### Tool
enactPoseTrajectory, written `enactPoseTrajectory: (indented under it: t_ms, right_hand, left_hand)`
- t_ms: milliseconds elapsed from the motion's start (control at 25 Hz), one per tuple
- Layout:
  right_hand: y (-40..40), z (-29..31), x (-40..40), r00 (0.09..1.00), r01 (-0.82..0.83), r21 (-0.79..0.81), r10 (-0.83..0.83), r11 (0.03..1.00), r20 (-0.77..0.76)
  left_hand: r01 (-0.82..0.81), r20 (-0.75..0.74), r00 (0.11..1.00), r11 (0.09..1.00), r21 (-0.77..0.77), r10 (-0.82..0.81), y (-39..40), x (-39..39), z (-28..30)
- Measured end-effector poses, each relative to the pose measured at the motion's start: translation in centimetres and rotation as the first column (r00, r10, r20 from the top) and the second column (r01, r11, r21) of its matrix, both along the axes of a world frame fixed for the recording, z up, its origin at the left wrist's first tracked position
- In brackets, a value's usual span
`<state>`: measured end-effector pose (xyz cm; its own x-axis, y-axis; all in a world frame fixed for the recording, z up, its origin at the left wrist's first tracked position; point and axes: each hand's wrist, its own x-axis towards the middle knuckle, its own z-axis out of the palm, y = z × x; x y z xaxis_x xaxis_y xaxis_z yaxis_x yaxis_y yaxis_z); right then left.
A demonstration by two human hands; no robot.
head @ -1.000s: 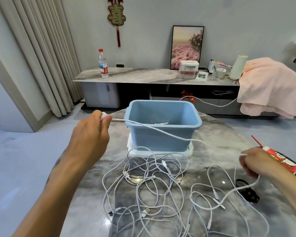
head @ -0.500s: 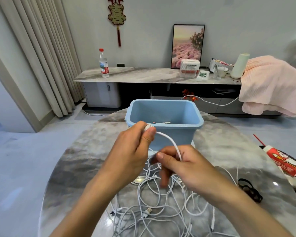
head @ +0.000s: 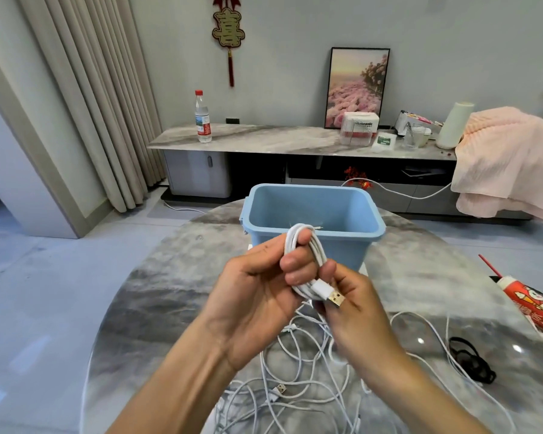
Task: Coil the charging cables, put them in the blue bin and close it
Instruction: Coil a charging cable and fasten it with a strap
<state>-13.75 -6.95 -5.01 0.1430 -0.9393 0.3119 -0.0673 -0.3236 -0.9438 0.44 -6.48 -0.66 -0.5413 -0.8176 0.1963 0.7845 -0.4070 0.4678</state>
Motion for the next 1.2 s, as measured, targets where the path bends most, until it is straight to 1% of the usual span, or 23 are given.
enactPoseTrajectory:
  t_ms: [40,120,200,280,320,360,400,440,480,520,560,600,640,720,800,840,880,920,960,1040,1080,1120,1200]
  right_hand:
    - [0.4,-0.1,0.5,0.999,0.015,-0.017,-0.016,1.0,-0.044]
    - [1.0,0.5,0.4,0.988,0.05,-0.081,-0.061,0.995,-0.139]
    - [1.2,0.8,-0.4,0.979,0.096,-0.073,-0.108,0.993,-0.173]
    - [1.7,0.6,-0.2,0.956,0.138,-0.015,-0.137,0.99,-0.261]
    - [2.2,0.3,0.3,0.93,0.127,0.013,-0.114,0.992,-0.349]
    - [2.8,0.2,0.9,0.894,0.093,0.042,-0.065,0.995,-0.444]
    - [3.4,0.3,1.5,0.85,0.051,0.068,-0.008,0.996,-0.527]
    - [3.8,0.7,1.9,0.805,0.027,0.062,0.015,0.998,-0.593]
    - [4.0,1.4,1.9,0.765,0.015,0.028,0.007,1.0,-0.644]
    - [4.0,2.4,1.5,0.735,0.023,-0.031,-0.038,0.999,-0.677]
    - [3.9,3.4,0.8,0.715,0.037,-0.099,-0.096,0.994,-0.693]
    - [3.8,4.4,0.0,0.699,0.045,-0.176,-0.157,0.983,-0.697]
    - [3.7,5.4,-0.9,0.674,0.035,-0.235,-0.197,0.971,-0.712]
    - [3.3,6.5,-2.7,0.601,0.003,-0.356,-0.286,0.935,-0.746]
    - [2.7,7.4,-4.4,0.557,0.011,-0.455,-0.384,0.89,-0.737]
    - [2.4,8.0,-5.2,0.561,0.019,-0.486,-0.412,0.874,-0.718]
    - [2.1,8.5,-6.0,0.571,0.011,-0.511,-0.425,0.86,-0.702]
    - [1.9,8.8,-6.8,0.588,-0.003,-0.524,-0.422,0.852,-0.69]
    - [1.5,8.7,-7.4,0.631,-0.007,-0.524,-0.402,0.852,-0.663]
    - [0.4,7.9,-8.0,0.806,0.013,-0.442,-0.271,0.897,-0.526]
    - [-0.2,7.0,-7.9,0.887,0.036,-0.385,-0.206,0.922,-0.412]
    - [-0.7,5.9,-7.4,0.939,0.065,-0.331,-0.17,0.941,-0.298]
    - [-1.0,3.8,-5.5,0.983,0.083,-0.216,-0.115,0.973,-0.141]
  left_hand:
    - [0.008,-0.008,1.0,1.0,0.018,-0.008,-0.2,0.2,-0.1]
    - [0.004,0.05,0.999,1.0,0.001,-0.004,-0.2,0.3,-0.2]
    - [-0.051,0.048,0.998,0.998,0.045,0.048,-0.3,0.0,-0.2]
    - [-0.199,0.002,0.98,0.973,0.12,0.2,-0.6,-0.3,-0.3]
    - [-0.304,0.006,0.952,0.943,0.132,0.306,-0.8,-0.4,-0.3]
    - [-0.416,0.052,0.91,0.902,0.114,0.412,-1.2,-0.3,-0.5]
    - [-0.518,0.138,0.85,0.854,0.049,0.508,-1.6,-0.1,-0.6]
    - [-0.598,0.256,0.759,0.796,-0.089,0.599,-1.9,0.3,-1.0]
    - [-0.615,0.376,0.616,0.721,-0.32,0.692,-1.9,0.5,-1.2]
    - [-0.52,0.45,0.438,0.628,-0.579,0.778,-1.7,0.6,-1.5]
    - [-0.33,0.46,0.288,0.538,-0.776,0.84,-1.5,0.5,-1.9]
    - [-0.126,0.44,0.197,0.468,-0.875,0.876,-1.3,0.2,-2.2]
    - [0.012,0.421,0.172,0.426,-0.905,0.89,-1.1,-0.1,-2.2]
    - [0.119,0.391,0.199,0.374,-0.92,0.899,-0.7,-0.6,-1.9]
    - [0.17,0.388,0.185,0.359,-0.918,0.903,-0.7,-0.4,-1.8]
    - [0.187,0.412,0.18,0.38,-0.906,0.893,-0.8,-0.3,-1.9]
    - [0.183,0.458,0.192,0.427,-0.886,0.868,-0.7,-0.2,-1.9]
    - [0.145,0.521,0.247,0.5,-0.854,0.817,-0.5,-0.2,-1.9]
    - [0.095,0.577,0.344,0.584,-0.806,0.741,-0.3,-0.3,-1.7]
    - [-0.004,0.608,0.572,0.743,-0.669,0.551,0.1,-0.9,-1.0]
    - [-0.043,0.577,0.673,0.804,-0.593,0.462,0.3,-1.2,-0.7]
    - [-0.077,0.524,0.76,0.853,-0.515,0.385,0.4,-1.5,-0.5]
    - [-0.153,0.371,0.881,0.917,-0.368,0.295,0.5,-1.6,-0.4]
